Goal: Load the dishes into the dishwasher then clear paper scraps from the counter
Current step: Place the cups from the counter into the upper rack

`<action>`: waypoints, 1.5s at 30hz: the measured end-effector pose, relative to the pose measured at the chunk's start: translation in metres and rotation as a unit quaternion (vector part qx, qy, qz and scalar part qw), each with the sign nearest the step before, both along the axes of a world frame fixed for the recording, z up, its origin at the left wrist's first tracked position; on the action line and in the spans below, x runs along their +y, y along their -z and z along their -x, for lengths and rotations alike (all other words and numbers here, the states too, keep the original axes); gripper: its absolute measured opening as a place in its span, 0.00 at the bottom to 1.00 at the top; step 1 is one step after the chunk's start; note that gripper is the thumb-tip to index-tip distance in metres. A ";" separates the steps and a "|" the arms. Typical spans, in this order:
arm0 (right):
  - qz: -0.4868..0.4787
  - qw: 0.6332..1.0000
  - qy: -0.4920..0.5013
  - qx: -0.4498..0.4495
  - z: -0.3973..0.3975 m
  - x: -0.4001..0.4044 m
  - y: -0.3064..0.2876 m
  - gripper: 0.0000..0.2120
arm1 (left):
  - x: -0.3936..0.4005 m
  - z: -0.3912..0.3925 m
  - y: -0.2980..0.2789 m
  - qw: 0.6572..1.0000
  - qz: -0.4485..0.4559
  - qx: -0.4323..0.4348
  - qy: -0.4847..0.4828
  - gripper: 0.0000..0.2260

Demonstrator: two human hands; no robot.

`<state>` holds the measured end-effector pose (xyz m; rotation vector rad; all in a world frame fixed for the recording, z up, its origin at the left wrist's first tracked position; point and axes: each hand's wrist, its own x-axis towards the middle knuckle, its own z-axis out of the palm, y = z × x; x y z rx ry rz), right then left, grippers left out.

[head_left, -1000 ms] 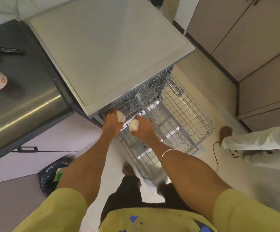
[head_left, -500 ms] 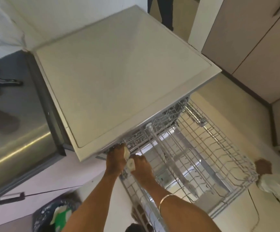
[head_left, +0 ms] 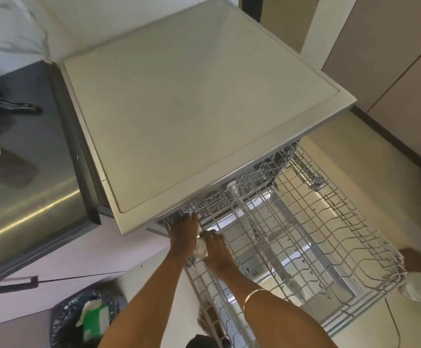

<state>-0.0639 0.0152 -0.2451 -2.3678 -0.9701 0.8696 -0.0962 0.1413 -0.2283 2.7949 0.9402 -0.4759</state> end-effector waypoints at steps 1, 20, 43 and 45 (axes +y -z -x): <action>-0.002 1.000 0.003 0.002 -0.001 -0.002 -0.004 0.33 | 0.000 0.001 0.000 1.000 0.015 -0.010 -0.020 0.30; 0.036 0.998 -0.039 -0.046 -0.024 -0.055 -0.186 0.19 | -0.085 0.042 -0.144 0.987 0.082 -0.062 -0.121 0.24; 0.007 0.968 -0.217 -0.128 0.117 -0.050 -0.317 0.16 | -0.118 0.230 -0.265 0.951 0.025 -0.150 -0.270 0.16; 0.018 0.973 -0.195 -0.121 0.145 -0.033 -0.325 0.15 | -0.108 0.260 -0.271 0.950 0.021 -0.147 -0.275 0.15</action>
